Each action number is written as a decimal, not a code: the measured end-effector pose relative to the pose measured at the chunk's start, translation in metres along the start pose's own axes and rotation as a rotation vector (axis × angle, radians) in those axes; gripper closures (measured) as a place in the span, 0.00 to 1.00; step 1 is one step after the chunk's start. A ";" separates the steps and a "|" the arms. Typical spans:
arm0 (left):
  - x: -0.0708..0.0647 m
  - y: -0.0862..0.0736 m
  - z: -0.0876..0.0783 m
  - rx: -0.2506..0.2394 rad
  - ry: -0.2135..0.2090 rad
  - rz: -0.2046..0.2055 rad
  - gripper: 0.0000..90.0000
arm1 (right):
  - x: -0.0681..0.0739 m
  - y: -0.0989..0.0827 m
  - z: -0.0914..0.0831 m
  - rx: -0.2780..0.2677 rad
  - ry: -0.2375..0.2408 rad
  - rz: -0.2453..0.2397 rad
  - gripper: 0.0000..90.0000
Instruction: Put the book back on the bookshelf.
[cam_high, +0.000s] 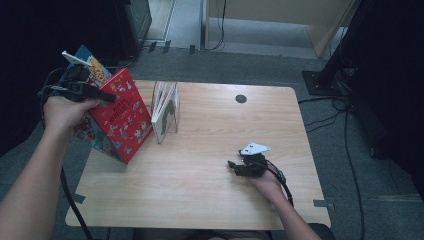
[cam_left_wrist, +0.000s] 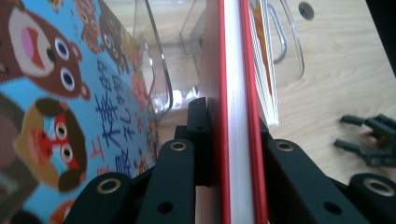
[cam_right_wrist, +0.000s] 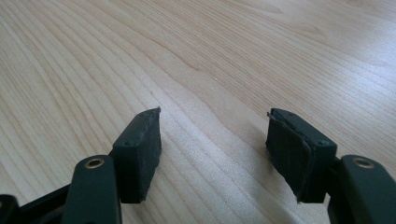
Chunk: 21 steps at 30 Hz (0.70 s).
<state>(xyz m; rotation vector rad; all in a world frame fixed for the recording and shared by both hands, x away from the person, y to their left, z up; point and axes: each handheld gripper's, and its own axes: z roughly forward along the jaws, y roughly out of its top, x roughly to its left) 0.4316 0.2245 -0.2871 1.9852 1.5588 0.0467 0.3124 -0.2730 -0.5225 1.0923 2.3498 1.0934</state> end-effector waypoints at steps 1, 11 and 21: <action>0.001 0.002 0.002 0.001 0.000 0.002 0.89 | 0.000 0.000 0.000 0.000 0.001 0.001 0.40; 0.005 0.011 0.018 -0.025 0.021 0.015 0.89 | 0.001 -0.001 -0.002 0.002 -0.004 0.003 0.39; 0.009 0.018 0.021 0.053 0.013 -0.015 0.86 | 0.002 -0.003 -0.003 0.000 -0.009 0.008 0.39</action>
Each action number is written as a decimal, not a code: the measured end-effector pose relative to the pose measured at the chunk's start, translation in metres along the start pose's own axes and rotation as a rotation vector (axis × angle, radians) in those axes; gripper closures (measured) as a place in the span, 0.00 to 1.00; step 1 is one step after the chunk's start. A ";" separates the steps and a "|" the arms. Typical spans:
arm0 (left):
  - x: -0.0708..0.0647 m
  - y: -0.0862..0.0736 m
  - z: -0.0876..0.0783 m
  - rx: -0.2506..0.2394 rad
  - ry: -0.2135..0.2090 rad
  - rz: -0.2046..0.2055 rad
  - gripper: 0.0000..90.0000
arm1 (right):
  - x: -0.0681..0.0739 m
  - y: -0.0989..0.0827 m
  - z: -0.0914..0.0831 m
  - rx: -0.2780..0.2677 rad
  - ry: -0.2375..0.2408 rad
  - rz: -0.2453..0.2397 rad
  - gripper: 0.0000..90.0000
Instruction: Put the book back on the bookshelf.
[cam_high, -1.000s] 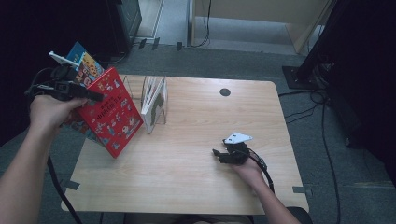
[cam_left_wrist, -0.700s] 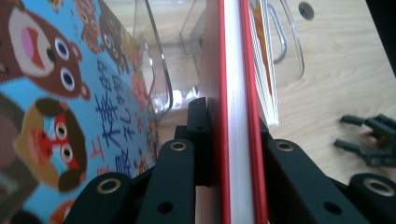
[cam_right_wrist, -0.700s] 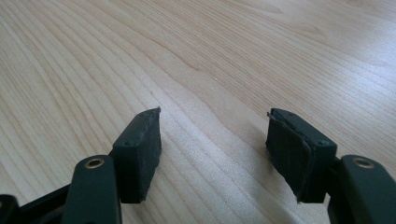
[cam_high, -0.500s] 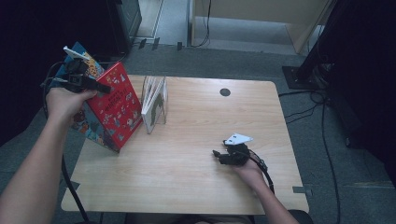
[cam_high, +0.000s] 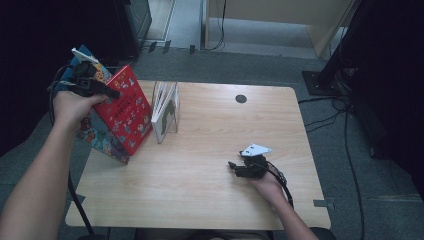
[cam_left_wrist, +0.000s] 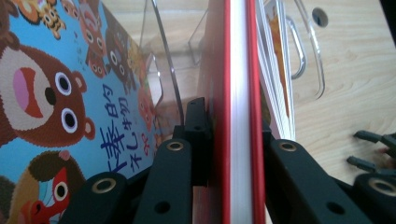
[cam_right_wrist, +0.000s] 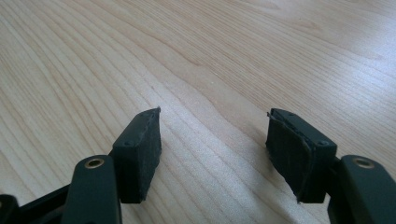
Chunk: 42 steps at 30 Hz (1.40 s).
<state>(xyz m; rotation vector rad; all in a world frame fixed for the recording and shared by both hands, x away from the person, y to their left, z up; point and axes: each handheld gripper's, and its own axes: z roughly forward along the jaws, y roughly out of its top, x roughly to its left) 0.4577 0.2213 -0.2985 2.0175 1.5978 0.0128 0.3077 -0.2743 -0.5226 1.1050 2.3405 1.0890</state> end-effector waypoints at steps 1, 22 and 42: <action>0.001 0.001 0.001 0.015 -0.008 -0.003 0.85 | 0.000 0.000 0.000 0.000 0.000 0.000 0.40; 0.003 0.011 0.000 0.112 -0.015 0.008 0.83 | 0.000 0.000 0.000 0.000 0.001 0.001 0.39; 0.015 0.030 0.010 0.066 -0.039 -0.132 0.89 | 0.000 0.000 0.000 0.000 0.002 0.001 0.40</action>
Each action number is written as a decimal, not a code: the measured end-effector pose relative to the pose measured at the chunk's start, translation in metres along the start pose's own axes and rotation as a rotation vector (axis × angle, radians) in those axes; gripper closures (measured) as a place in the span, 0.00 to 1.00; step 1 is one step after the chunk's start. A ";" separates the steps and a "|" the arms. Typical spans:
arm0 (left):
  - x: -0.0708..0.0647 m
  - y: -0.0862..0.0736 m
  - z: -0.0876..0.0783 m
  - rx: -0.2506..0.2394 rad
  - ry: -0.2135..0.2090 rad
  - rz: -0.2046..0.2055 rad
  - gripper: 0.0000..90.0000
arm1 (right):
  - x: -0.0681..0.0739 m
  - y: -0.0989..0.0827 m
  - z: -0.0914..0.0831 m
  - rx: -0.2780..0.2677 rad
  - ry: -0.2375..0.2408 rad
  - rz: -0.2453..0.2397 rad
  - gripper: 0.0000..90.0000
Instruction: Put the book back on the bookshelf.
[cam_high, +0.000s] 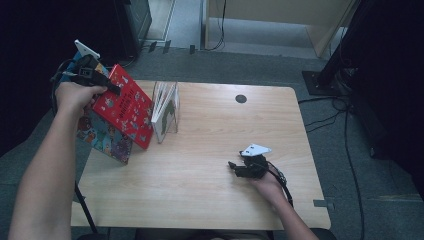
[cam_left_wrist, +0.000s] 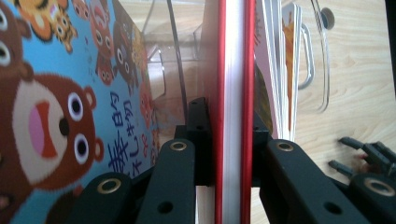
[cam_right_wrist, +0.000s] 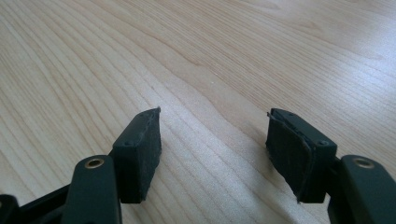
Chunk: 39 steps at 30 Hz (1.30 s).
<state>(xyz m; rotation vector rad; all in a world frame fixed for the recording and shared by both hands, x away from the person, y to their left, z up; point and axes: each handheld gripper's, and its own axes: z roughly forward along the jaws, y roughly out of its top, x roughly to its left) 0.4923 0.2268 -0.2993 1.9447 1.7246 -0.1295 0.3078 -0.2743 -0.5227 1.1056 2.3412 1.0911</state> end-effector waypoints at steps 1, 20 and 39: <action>0.001 0.003 0.002 0.001 -0.007 -0.009 0.89 | 0.000 0.000 0.000 0.001 0.001 0.000 0.40; 0.000 0.011 0.005 -0.043 0.021 -0.014 0.89 | 0.000 0.001 0.001 0.003 0.000 0.003 0.40; 0.002 0.010 -0.005 -0.084 0.011 -0.045 0.88 | -0.001 0.001 0.001 0.001 -0.004 -0.001 0.39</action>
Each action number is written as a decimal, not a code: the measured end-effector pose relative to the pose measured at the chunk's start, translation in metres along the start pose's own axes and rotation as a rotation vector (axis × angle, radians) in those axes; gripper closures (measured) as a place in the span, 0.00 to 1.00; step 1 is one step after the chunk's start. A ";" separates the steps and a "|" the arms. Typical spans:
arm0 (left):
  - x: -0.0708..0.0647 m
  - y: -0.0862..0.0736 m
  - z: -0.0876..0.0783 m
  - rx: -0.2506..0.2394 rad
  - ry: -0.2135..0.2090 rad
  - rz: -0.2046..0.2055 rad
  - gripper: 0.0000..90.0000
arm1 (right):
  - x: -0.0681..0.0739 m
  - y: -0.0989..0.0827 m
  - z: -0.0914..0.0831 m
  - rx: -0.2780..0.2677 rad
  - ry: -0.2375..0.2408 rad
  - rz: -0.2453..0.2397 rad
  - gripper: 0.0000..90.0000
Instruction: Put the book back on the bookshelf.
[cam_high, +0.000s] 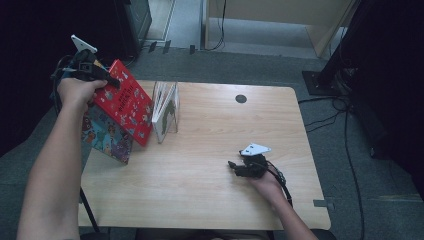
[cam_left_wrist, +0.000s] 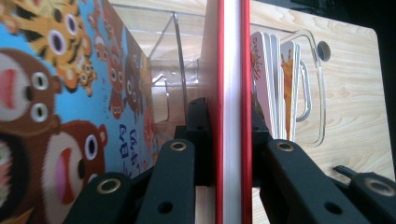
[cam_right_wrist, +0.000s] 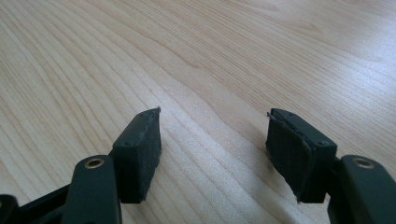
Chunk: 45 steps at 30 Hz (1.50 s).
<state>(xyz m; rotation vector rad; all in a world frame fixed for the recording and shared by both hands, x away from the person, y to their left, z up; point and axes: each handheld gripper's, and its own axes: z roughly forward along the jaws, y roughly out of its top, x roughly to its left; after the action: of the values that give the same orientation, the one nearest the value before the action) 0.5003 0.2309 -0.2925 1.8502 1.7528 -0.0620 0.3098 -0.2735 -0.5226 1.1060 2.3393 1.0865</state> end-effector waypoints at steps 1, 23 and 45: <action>0.000 0.000 -0.001 -0.017 -0.005 -0.004 0.88 | 0.000 0.000 0.000 -0.001 0.000 0.000 0.40; 0.000 0.000 0.005 -0.100 0.034 0.034 0.63 | 0.001 0.000 0.001 -0.003 0.000 0.003 0.39; -0.028 -0.033 -0.033 -0.163 0.005 0.155 0.48 | -0.001 -0.003 -0.003 0.003 0.005 -0.001 0.35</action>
<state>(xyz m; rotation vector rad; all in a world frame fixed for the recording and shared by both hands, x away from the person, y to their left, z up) 0.4544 0.2189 -0.2654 1.8602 1.5628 0.1422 0.3073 -0.2766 -0.5228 1.1043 2.3461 1.0869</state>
